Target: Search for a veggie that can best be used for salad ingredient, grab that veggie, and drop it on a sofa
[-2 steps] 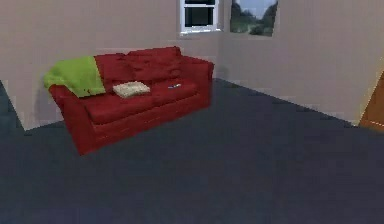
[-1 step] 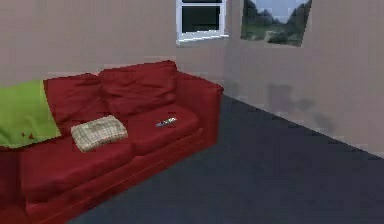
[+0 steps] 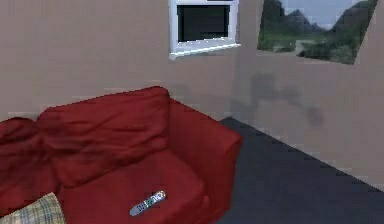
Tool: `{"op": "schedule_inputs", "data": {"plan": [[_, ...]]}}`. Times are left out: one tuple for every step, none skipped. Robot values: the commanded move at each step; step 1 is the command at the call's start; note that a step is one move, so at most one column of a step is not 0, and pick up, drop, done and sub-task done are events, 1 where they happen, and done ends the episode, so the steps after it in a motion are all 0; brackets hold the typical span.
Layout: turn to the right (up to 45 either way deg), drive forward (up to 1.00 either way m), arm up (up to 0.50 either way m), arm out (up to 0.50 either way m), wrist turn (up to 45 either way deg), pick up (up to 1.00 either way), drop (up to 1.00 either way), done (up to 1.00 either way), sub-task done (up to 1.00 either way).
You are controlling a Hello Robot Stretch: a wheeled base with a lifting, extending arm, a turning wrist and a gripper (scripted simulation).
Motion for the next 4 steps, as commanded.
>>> {"op": "schedule_inputs", "data": {"plan": [[-45.0, 0.0, 0.0, 0.0, 0.0, 0.0, 0.0, 0.0, 0.0], [-33.0, 0.0, 0.0, 0.0, 0.0, 0.0, 0.0, 0.0, 0.0], [45.0, 0.0, 0.0, 0.0, 0.0, 0.0, 0.0, 0.0, 0.0], [36.0, 0.0, 0.0, 0.0, 0.0, 0.0, 0.0, 0.0, 0.0]]}}
